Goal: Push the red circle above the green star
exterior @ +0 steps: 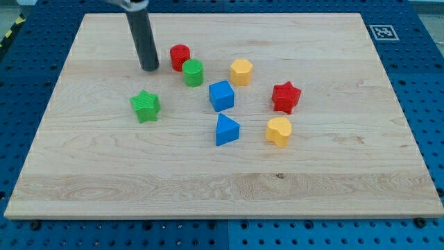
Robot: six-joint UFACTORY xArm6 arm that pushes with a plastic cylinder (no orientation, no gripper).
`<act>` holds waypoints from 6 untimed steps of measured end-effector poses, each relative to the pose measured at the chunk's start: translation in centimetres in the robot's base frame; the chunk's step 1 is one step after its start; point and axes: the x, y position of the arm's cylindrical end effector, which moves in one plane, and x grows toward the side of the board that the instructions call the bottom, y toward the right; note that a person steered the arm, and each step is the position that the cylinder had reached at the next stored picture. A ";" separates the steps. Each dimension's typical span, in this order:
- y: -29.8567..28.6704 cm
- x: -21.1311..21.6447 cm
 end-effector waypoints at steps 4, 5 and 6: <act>8.5 -0.2; 7.4 1.0; 7.4 2.0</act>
